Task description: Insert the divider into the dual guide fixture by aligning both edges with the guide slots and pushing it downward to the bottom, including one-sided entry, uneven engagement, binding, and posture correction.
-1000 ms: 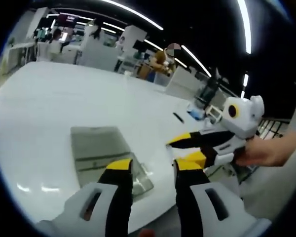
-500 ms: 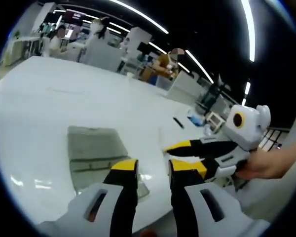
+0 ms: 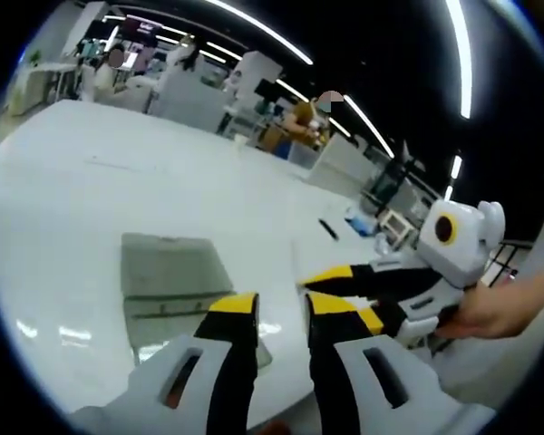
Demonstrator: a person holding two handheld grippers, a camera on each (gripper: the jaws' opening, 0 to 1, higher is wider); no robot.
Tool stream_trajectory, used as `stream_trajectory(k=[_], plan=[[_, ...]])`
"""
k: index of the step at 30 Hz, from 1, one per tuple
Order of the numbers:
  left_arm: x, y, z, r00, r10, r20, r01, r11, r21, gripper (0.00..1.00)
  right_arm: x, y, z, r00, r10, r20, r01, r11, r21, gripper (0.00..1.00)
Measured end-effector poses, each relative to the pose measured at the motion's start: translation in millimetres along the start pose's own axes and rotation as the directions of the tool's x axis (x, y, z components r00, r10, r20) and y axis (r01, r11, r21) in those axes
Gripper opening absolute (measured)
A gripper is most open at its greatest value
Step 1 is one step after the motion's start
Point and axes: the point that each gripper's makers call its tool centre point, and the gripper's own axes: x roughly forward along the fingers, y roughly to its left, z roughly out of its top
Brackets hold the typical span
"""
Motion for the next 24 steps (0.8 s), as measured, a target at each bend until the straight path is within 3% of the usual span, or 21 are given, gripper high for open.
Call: stream_trajectory(k=[24], plan=[[3.1,-2.6,1.5,1.0,-0.004,0.019,0.005,0.999,-0.052,0.1,1.4,1.8,2.4,1.0,0.0,0.009,-0.001,1.0,0.013,0.27]])
